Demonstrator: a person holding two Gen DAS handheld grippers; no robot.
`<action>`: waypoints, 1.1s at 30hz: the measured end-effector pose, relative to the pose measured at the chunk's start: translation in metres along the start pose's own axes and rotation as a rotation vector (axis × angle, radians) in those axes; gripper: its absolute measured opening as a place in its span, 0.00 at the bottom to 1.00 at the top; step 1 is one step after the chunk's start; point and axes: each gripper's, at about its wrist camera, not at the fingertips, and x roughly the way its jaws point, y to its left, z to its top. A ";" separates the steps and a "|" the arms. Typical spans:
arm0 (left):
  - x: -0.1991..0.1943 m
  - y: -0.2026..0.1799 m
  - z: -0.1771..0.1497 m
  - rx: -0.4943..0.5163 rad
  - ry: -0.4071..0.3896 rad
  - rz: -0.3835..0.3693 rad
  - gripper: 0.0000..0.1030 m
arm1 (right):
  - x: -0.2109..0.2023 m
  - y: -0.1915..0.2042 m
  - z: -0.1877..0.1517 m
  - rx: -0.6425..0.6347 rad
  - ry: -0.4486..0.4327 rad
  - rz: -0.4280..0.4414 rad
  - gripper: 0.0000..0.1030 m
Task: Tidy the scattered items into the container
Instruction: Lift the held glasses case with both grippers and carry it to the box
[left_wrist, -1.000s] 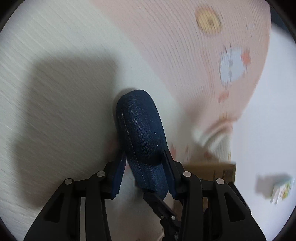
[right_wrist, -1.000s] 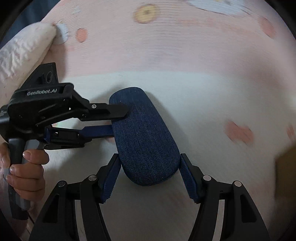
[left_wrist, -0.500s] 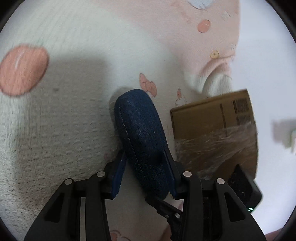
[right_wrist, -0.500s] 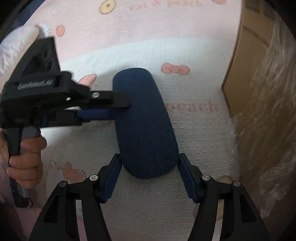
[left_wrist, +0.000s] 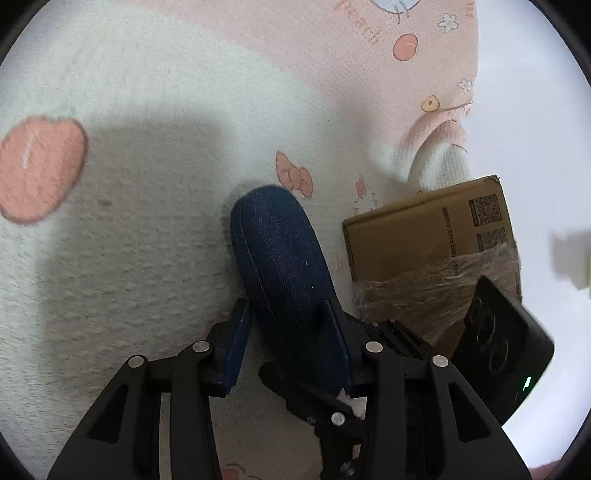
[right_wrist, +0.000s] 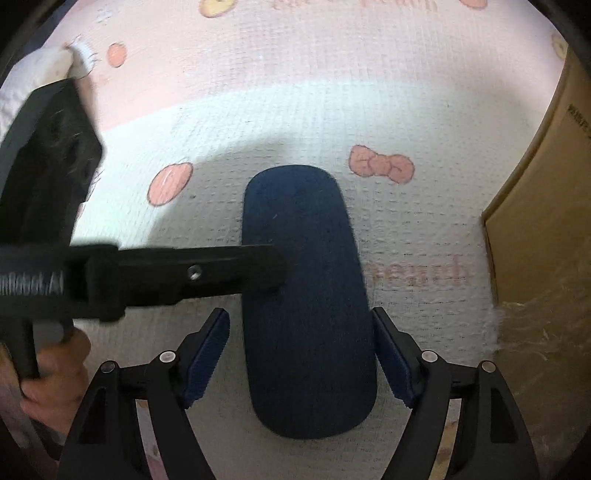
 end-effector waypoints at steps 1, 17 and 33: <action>-0.002 -0.002 0.001 0.024 -0.016 0.028 0.43 | 0.000 0.001 0.002 -0.006 0.000 -0.001 0.73; -0.004 0.006 0.013 -0.005 -0.020 0.010 0.43 | 0.012 0.012 0.019 -0.027 0.041 -0.039 0.60; -0.076 -0.095 0.015 0.158 -0.239 0.021 0.38 | -0.096 0.043 0.040 0.005 -0.235 -0.031 0.58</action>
